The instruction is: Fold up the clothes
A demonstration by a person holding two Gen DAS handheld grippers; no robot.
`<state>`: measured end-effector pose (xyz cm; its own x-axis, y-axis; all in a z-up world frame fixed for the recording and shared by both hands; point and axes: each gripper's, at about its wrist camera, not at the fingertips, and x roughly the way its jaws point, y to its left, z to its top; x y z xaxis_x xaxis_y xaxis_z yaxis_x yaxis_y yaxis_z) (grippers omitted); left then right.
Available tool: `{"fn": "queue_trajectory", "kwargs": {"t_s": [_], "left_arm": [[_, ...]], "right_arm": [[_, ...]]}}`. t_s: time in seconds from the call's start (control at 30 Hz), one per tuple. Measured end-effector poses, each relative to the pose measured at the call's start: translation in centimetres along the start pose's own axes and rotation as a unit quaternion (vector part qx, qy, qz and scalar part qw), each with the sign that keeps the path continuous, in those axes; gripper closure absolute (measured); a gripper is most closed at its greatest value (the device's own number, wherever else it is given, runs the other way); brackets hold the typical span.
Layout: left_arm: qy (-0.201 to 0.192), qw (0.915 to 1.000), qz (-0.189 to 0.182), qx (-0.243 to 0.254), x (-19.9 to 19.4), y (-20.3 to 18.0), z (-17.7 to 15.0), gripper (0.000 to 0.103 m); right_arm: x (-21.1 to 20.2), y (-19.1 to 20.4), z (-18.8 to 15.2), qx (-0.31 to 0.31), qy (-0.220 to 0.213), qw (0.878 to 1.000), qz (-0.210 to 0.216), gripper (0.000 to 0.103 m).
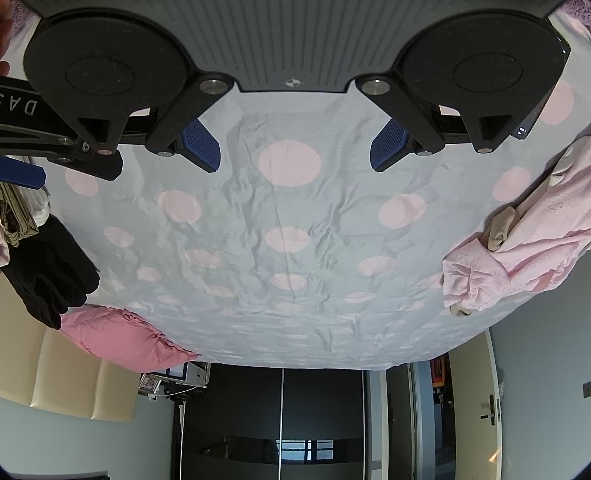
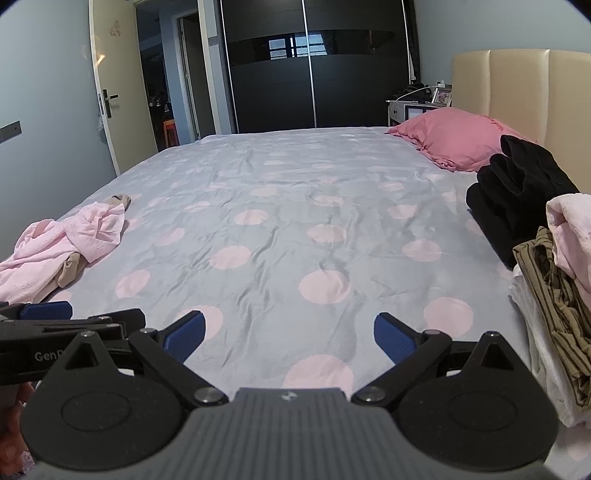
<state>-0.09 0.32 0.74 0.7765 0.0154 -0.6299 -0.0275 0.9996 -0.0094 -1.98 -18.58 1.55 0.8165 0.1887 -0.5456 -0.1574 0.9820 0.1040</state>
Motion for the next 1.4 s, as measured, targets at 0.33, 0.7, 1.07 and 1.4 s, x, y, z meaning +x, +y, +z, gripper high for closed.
{"fn": "queue_trajectory", "kwargs": {"t_s": [0.33,0.7,1.07,1.4], "left_arm": [[0.005,1.0000,0.001,0.000,0.0,0.1,-0.1,0.014],[0.009,1.0000,0.000,0.000,0.1,0.3,-0.3,0.014],[0.013,0.9999,-0.003,0.006,0.1,0.4,-0.5,0.014],[0.031,0.9993,-0.010,0.017,0.6,1.0,-0.8,0.018]], "right_arm": [[0.0,0.0,-0.1,-0.009,0.000,1.000,0.006,0.004],[-0.2,0.1,-0.2,-0.010,-0.001,1.000,0.008,0.004],[-0.3,-0.1,-0.2,-0.012,-0.002,1.000,0.008,0.004],[-0.2,-0.3,-0.1,-0.034,0.012,0.999,0.012,0.004]]}}
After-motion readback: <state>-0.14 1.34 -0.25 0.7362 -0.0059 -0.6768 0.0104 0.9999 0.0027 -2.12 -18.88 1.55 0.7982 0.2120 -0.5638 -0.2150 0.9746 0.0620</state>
